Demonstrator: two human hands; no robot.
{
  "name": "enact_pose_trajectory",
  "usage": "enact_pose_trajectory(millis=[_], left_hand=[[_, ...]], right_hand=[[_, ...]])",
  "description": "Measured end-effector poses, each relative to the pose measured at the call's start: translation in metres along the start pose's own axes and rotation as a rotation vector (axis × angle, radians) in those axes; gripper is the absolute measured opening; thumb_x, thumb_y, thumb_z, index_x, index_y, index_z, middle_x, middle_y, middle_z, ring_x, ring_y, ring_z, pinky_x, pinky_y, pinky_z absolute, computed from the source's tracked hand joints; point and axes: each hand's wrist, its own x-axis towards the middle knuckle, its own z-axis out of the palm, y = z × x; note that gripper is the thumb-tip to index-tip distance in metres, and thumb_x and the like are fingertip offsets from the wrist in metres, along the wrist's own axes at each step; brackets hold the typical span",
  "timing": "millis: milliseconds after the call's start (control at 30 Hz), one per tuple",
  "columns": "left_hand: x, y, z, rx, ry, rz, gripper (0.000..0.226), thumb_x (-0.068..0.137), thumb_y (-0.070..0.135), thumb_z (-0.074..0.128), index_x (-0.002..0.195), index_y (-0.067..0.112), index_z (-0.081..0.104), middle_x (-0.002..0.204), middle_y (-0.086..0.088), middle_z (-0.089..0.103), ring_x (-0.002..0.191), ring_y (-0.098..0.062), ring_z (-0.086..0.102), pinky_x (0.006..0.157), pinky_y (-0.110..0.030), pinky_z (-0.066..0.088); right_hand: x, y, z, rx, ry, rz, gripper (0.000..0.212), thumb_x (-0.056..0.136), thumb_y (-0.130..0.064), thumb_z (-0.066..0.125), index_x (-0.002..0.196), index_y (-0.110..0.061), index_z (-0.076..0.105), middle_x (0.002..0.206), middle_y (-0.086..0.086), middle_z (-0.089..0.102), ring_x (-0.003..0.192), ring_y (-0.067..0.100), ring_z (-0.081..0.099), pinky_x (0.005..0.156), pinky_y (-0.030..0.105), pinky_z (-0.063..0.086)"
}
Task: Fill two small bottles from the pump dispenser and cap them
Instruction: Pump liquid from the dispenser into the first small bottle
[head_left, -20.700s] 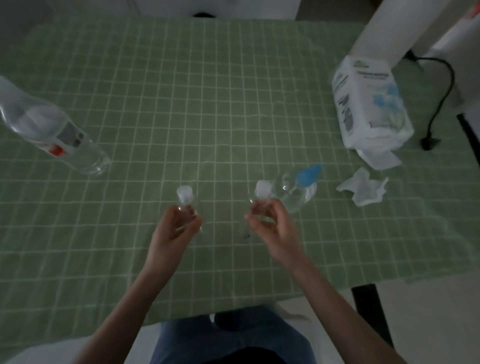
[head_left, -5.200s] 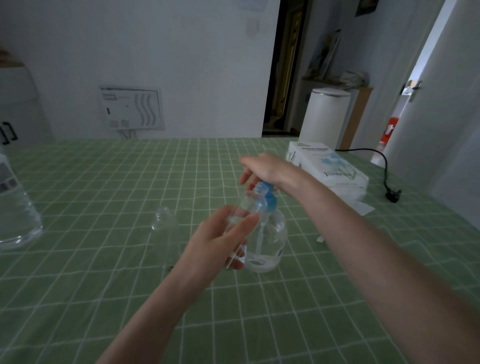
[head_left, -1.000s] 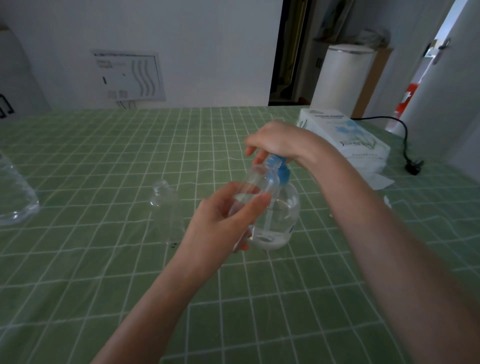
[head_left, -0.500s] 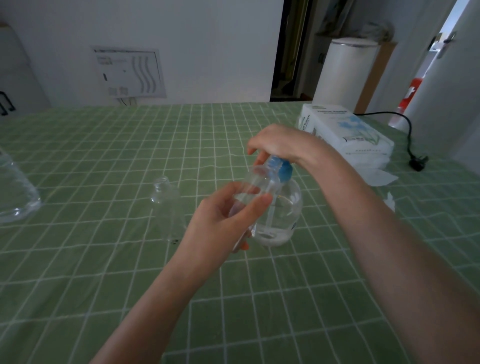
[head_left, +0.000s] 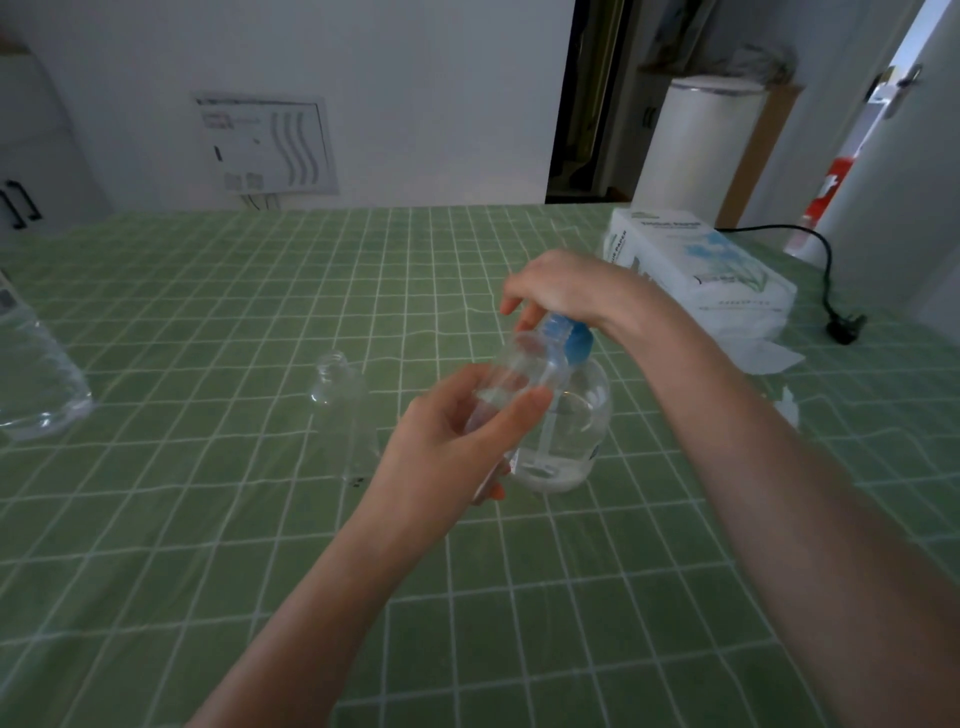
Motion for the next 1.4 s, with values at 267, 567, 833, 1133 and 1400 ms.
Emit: enact_pose_trajectory(millis=[267,567,833,1133,1400], left_hand=[[0.002,0.009,0.002,-0.044,0.009,0.01,0.03,0.061,0.055,0.065,0.082,0.035,0.068,0.056,0.004,0.056,0.044,-0.006,0.051,0.042,-0.016,0.043],[0.001,0.015,0.004,-0.069,0.004,-0.007,0.037,0.062,0.051,0.065,0.088,0.025,0.067,0.066,-0.012,0.054,0.045,-0.012,0.048,0.04,-0.017,0.042],[0.001,0.014,0.004,-0.045,0.001,-0.008,0.029,0.063,0.054,0.064,0.084,0.034,0.068,0.062,-0.003,0.056,0.045,-0.007,0.051,0.041,-0.016,0.042],[-0.002,0.009,0.004,-0.031,0.021,-0.019,0.028,0.064,0.055,0.064,0.085,0.037,0.069,0.055,0.007,0.057,0.045,-0.004,0.052,0.041,-0.014,0.041],[-0.002,0.013,0.005,-0.014,0.019,-0.028,0.035,0.061,0.058,0.061,0.085,0.034,0.068,0.055,0.007,0.057,0.044,-0.003,0.052,0.042,-0.012,0.042]], right_hand=[[0.0,-0.005,-0.01,0.105,0.051,-0.063,0.029,0.09,-0.021,0.052,0.108,-0.001,0.066,0.099,0.022,0.07,0.082,0.026,0.066,0.082,0.036,0.049],[-0.004,-0.012,-0.023,0.156,-0.029,-0.029,0.039,0.097,-0.046,0.038,0.091,-0.019,0.065,0.077,0.003,0.074,0.091,0.021,0.067,0.073,0.034,0.046],[-0.003,-0.005,-0.012,0.134,-0.078,0.01,0.046,0.097,-0.046,0.039,0.092,-0.012,0.07,0.123,0.013,0.058,0.107,0.03,0.059,0.097,0.046,0.047],[-0.001,0.001,-0.007,0.026,-0.081,0.022,0.034,0.097,-0.037,0.043,0.096,-0.014,0.068,0.119,0.008,0.057,0.095,0.023,0.055,0.061,0.028,0.038],[0.001,-0.003,-0.01,-0.019,-0.021,-0.002,0.027,0.092,-0.034,0.048,0.097,-0.015,0.067,0.108,0.007,0.064,0.093,0.023,0.059,0.059,0.026,0.04]])
